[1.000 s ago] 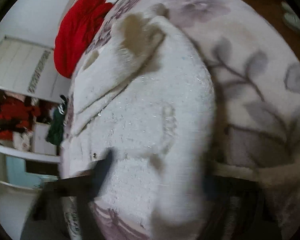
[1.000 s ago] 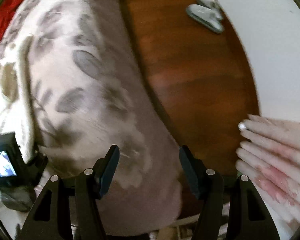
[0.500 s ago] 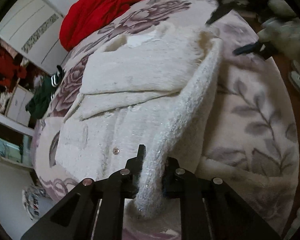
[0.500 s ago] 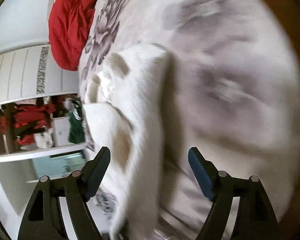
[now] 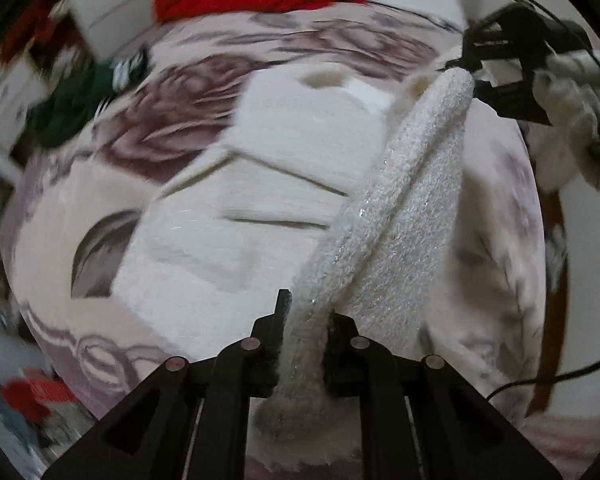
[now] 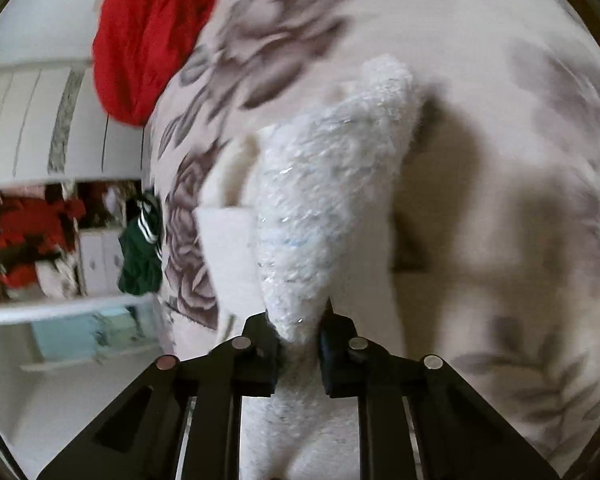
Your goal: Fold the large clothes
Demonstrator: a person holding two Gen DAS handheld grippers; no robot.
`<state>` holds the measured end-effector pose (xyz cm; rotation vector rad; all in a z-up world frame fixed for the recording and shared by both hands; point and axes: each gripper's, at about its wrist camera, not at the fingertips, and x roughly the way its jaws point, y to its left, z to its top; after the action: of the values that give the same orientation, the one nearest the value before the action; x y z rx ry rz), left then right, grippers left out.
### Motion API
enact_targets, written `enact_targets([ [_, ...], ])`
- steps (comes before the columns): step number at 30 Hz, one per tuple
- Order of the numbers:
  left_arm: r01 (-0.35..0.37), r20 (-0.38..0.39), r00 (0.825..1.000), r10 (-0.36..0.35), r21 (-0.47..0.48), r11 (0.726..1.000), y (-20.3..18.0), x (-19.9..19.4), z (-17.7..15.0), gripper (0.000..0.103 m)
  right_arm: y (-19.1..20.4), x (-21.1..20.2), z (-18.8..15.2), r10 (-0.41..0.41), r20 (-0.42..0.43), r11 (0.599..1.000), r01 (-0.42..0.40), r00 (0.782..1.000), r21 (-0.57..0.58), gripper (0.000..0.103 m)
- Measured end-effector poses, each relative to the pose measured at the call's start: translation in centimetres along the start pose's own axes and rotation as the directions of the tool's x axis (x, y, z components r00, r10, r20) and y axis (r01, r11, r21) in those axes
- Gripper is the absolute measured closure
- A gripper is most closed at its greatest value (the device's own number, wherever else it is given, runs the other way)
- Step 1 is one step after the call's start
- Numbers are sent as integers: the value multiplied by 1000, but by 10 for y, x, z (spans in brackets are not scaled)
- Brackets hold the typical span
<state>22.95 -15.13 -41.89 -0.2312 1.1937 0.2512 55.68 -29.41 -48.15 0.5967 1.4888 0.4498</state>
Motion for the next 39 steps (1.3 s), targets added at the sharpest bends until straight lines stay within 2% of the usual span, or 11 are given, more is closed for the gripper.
enact_targets([
  [6,19,-69,997,-32,-183,983,133,33,32,93,141,112,5,-147,-37,982,141,988,-125,89],
  [10,52,-151,984,-98,-284,957,204,101,30,89,180,200,5,-284,-68,949,270,957,-163,89],
  [12,86,-207,966,-157,-316,945,226,132,22,85,182,224,1,-291,-115,948,269,950,-173,84],
  [15,215,-188,930,-316,-416,883,254,142,1,75,181,224,-3,-194,-158,973,170,968,-155,57],
  [18,258,-171,920,-352,-411,874,269,123,-12,59,175,187,-21,-106,-147,984,82,984,-157,38],
  [23,395,-115,861,-496,-464,793,290,120,-21,57,108,110,-81,-150,-62,980,140,987,-139,32],
  [26,460,-107,826,-553,-439,772,278,143,-11,48,44,102,-127,-172,-113,985,168,979,-42,30],
  [28,471,-149,809,-569,-415,778,265,163,2,48,5,112,-156,-145,-179,988,152,973,30,30],
  [33,423,-132,864,-485,-332,843,240,170,7,48,-41,169,-206,48,-293,991,-9,955,132,29],
  [36,387,-86,901,-424,-281,878,230,152,2,80,-50,196,-213,166,-277,972,-110,946,209,30],
  [39,379,-34,914,-404,-280,882,228,128,-2,90,-43,199,-212,215,-193,960,-171,957,220,82],
])
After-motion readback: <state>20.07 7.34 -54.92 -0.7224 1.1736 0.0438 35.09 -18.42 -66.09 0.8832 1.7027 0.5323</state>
